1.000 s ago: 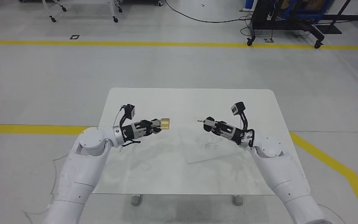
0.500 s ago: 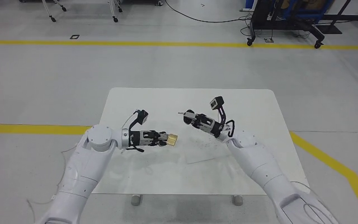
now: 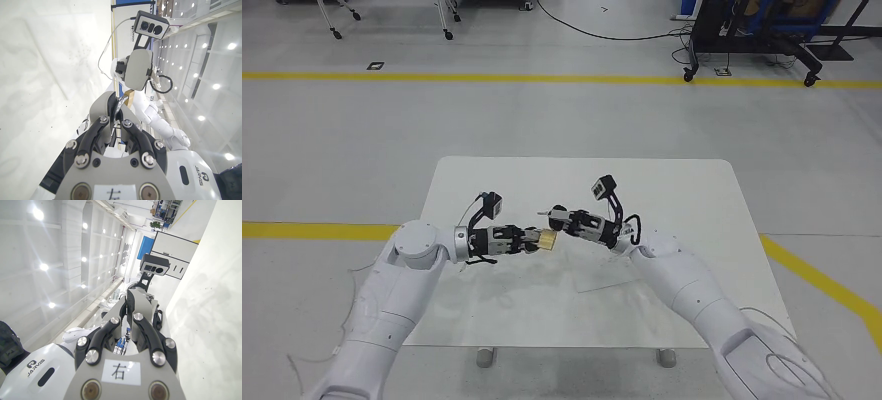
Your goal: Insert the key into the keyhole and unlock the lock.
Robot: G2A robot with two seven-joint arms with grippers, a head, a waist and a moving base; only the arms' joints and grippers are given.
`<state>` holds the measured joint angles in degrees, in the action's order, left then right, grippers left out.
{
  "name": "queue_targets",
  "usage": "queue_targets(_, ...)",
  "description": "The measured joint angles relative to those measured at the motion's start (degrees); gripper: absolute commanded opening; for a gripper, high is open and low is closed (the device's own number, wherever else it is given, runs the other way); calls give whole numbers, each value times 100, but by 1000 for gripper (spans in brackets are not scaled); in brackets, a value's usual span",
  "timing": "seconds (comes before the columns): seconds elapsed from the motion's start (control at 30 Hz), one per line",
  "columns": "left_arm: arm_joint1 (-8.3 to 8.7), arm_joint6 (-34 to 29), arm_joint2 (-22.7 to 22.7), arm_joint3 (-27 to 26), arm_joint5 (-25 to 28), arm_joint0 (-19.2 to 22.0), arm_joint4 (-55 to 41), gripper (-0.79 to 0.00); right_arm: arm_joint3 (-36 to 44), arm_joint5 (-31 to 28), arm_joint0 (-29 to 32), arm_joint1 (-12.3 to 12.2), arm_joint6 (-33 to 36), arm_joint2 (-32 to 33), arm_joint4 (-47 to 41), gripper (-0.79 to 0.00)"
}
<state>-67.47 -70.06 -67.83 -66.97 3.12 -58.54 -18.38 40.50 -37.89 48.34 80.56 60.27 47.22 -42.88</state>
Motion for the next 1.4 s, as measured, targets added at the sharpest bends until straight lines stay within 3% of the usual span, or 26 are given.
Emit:
queue_targets(0.33,5,809,-60,243,-725,78,-99,-785,-262,-173,-129,113,449,9,-116,-785)
queue_targets(0.7,2,963,-44,256,-809,36,-70,-785,-269,-162,-123,111,423,55,-148,-785)
queue_targets(0.9,-33,1050,-52,511,-1739,118,-690,-785,204,395,147,-39,-116,297,161,-785)
queue_targets(1.0,-56,1241,-22,658,-2068,202,-827,-785,615,910,453,-196,-792,521,601,-785)
queue_targets(1.13,-60,1303,-26,680,-2097,206,-847,-785,1467,1431,919,-339,-1274,760,874,-785)
queue_targets(1.4,-83,1171,-154,780,-2282,117,-1204,-785,1286,1375,856,-334,-1252,748,859,-785)
